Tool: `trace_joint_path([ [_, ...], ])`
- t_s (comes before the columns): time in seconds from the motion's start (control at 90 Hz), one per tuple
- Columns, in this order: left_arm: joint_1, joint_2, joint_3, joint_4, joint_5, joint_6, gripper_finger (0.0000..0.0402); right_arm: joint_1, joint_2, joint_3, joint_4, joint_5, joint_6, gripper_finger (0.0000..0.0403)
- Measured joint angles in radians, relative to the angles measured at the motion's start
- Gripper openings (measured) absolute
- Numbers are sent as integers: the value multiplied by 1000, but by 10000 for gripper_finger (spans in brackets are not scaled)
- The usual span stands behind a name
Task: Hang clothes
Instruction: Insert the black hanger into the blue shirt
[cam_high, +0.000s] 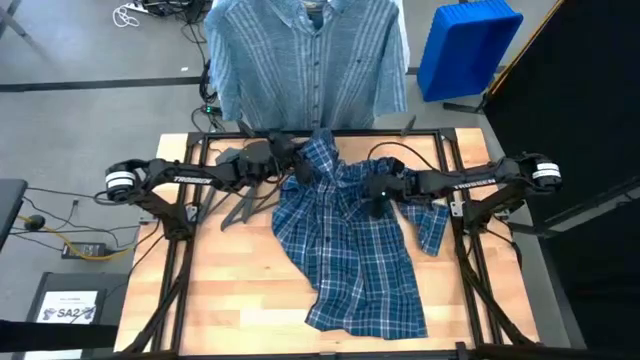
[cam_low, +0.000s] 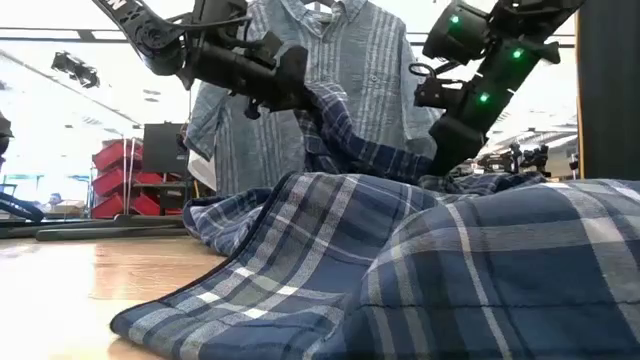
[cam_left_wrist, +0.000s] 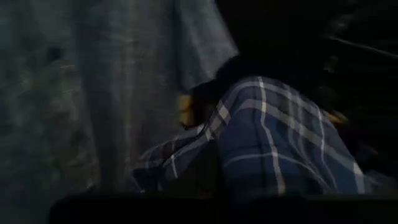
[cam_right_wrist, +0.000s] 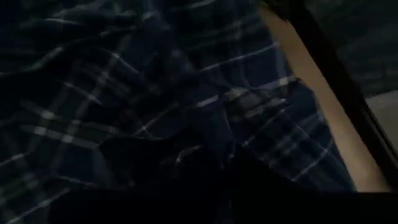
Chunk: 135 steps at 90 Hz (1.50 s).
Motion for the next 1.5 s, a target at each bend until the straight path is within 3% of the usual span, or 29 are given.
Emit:
trace_joint_path([
  [0.278, -21, 0, 0, -107, 24, 35, 117, -27, -5, 0, -5, -28, -30, 0],
  [0.533, -12, -107, 0, -412, -11, 27, 189, -27, -54, 0, -49, -24, -36, 0],
  [0.867, -12, -296, 1, -665, -153, -46, 195, -41, -120, 0, -53, -28, -69, 0],
  [1.078, -2, -353, 1, -823, -346, -223, 195, -66, -121, 0, -64, -72, -80, 0],
  [1.322, 106, -322, 1, -1166, -357, -491, 195, -69, -120, 0, -63, -80, -80, 0],
  [1.5, 226, -291, 1, -1316, -301, -545, 195, -80, -120, 0, -36, -107, -89, 0],
])
